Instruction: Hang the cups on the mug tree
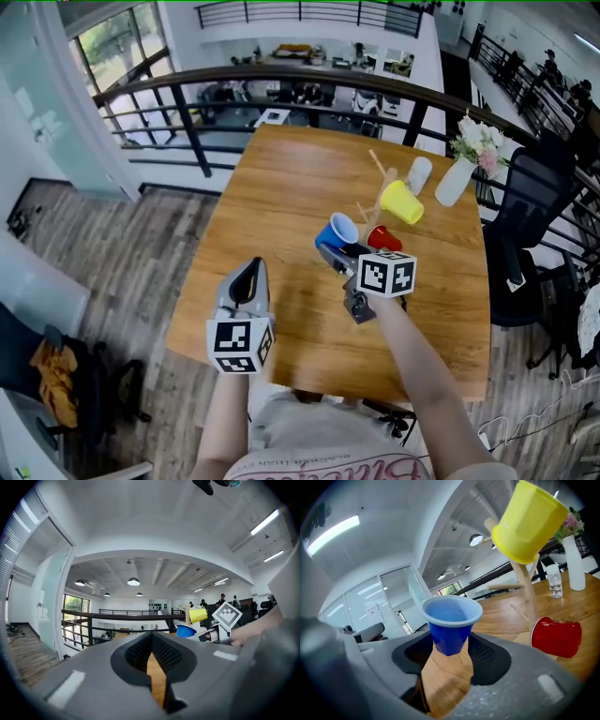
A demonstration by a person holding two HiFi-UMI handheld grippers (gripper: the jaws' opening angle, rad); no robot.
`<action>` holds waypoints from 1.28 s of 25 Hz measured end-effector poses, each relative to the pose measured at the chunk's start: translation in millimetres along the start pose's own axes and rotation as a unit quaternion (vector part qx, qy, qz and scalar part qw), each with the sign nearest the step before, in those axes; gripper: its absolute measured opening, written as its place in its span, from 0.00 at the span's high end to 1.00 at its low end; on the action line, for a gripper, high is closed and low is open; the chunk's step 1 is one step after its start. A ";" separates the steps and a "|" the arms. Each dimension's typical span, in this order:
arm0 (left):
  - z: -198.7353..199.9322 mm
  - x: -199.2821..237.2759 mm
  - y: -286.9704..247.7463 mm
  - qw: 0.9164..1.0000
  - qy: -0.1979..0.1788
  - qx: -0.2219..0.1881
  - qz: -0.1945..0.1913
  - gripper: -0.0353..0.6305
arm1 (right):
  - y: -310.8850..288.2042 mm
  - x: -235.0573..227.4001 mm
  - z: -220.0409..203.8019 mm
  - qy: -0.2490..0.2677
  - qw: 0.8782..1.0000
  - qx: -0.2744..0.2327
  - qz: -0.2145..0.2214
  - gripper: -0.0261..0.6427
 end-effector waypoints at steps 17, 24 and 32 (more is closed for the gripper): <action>8.4 -17.2 -12.1 0.999 -0.035 0.009 -0.018 0.93 | 10.6 -45.3 21.7 -0.194 0.980 -0.017 0.033 0.61; 9.7 -21.1 -15.0 0.999 -0.041 0.009 -0.029 0.93 | 20.0 -51.8 36.2 -0.360 0.925 -0.038 0.114 0.62; 8.9 -28.7 -17.4 0.998 -0.046 0.012 -0.038 0.93 | 22.9 -69.1 39.8 -0.539 0.820 -0.070 0.178 0.61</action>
Point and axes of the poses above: the fingertips, and each gripper's own axes: y backward along the fingers, x to its left, z out of its top, the point moved 1 cm from there along y, backward along the fingers, and after that the axes turned 6 degrees about -z, right-handed, at the moved point
